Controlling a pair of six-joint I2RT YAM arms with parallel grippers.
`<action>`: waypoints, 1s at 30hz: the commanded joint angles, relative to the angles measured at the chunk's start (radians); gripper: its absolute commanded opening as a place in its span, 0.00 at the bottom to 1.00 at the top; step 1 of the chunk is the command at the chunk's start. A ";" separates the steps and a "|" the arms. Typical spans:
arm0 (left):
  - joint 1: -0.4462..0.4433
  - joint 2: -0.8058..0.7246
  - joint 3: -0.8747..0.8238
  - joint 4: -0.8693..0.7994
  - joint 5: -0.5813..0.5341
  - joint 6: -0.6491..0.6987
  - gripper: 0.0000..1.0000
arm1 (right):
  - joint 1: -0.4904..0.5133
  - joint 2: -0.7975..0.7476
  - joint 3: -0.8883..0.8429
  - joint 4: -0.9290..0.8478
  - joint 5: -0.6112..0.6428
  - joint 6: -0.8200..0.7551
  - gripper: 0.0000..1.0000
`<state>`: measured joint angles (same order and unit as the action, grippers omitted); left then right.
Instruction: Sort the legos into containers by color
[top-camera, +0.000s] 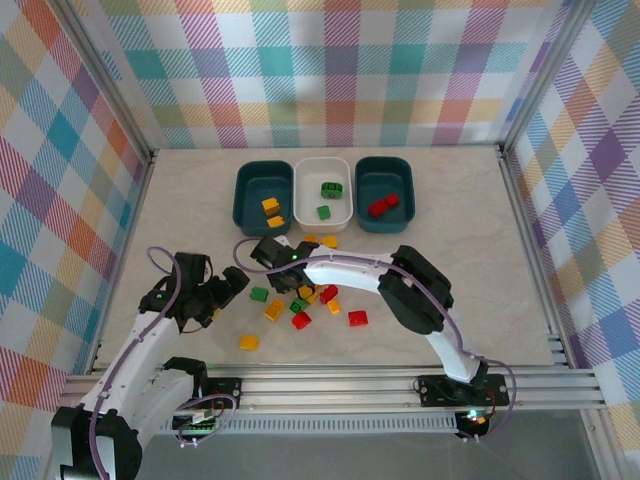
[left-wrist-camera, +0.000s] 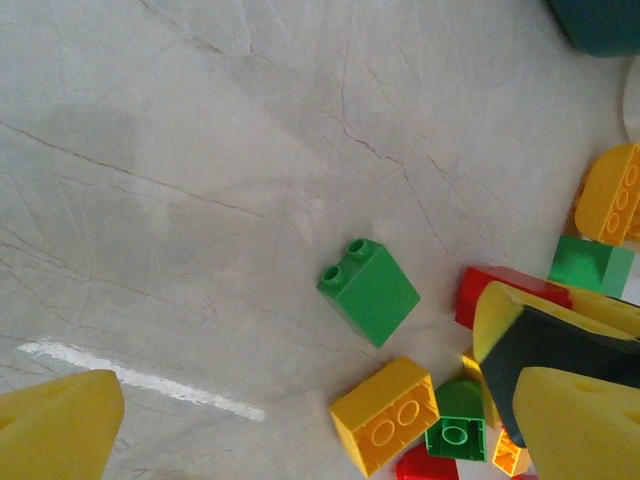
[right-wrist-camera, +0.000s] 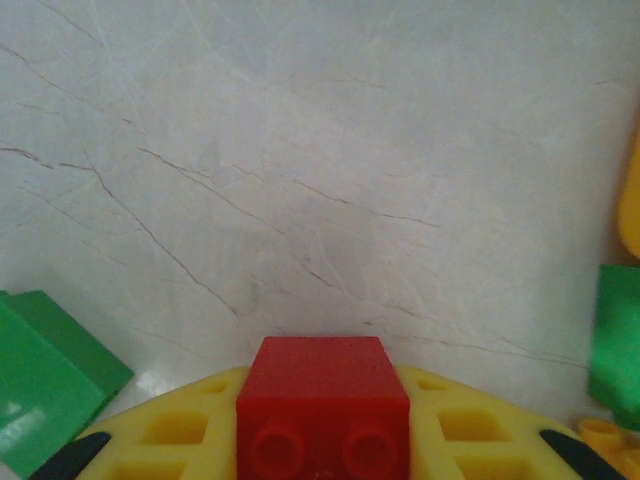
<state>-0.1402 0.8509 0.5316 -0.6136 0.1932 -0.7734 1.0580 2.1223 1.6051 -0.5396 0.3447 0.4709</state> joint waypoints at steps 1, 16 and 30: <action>0.000 0.012 0.011 0.045 0.039 -0.004 0.99 | -0.066 -0.160 -0.032 0.058 0.034 -0.048 0.24; -0.420 0.374 0.242 0.069 -0.200 -0.048 0.93 | -0.725 -0.112 -0.002 0.055 -0.223 -0.105 0.27; -0.420 0.207 0.197 -0.003 -0.294 -0.573 0.99 | -0.761 -0.225 -0.054 0.124 -0.195 -0.097 0.61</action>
<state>-0.5571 1.0824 0.7166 -0.5556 -0.0406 -1.1938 0.2893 2.0464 1.6161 -0.4644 0.1394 0.3588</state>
